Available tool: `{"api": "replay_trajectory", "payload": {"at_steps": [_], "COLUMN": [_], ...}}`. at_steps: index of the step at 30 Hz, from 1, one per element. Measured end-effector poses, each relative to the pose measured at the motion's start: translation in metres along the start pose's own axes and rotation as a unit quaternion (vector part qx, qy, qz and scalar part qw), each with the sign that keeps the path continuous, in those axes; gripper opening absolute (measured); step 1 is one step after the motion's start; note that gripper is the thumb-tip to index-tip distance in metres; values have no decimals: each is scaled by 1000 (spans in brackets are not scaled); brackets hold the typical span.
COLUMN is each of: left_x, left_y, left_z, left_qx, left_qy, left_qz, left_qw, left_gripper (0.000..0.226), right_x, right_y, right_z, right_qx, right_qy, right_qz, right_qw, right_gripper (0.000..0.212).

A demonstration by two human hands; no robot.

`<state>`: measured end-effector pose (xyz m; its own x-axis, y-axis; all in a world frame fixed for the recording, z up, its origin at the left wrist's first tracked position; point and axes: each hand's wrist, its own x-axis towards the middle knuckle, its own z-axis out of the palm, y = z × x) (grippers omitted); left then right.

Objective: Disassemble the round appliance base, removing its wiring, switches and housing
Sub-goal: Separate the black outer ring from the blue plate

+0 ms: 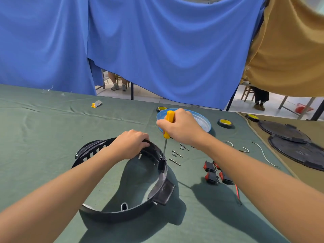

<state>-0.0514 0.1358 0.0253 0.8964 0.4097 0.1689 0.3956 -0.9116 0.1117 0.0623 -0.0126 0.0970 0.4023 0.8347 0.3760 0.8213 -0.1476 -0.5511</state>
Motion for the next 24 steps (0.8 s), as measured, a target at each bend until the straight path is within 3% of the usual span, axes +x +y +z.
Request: {"api": "replay_trajectory", "payload": {"at_steps": [4, 12, 16, 20, 24], "left_x": [-2, -1, -2, -3, -5], "left_y": [-1, 0, -4, -7, -12], "left_z": [-1, -4, -11, -21, -26], "left_qx": [-29, -94, -129, -146, -165], "left_qy": [-4, 21, 68, 64, 80], "left_qz": [-1, 11, 15, 23, 15], "left_qw": [1000, 995, 989, 987, 983], "left_gripper": [23, 21, 19, 17, 15], "right_x": [8, -9, -13, -13, -8], "right_y": [0, 7, 5, -1, -17], "right_z": [-7, 20, 26, 21, 2], "right_qx": [19, -6, -23, -38, -5], "right_qy": [16, -71, -67, -97, -24], "right_qz": [-12, 0, -16, -22, -46], "right_qw": [1000, 997, 997, 994, 999], "right_gripper": [44, 40, 36, 41, 49]}}
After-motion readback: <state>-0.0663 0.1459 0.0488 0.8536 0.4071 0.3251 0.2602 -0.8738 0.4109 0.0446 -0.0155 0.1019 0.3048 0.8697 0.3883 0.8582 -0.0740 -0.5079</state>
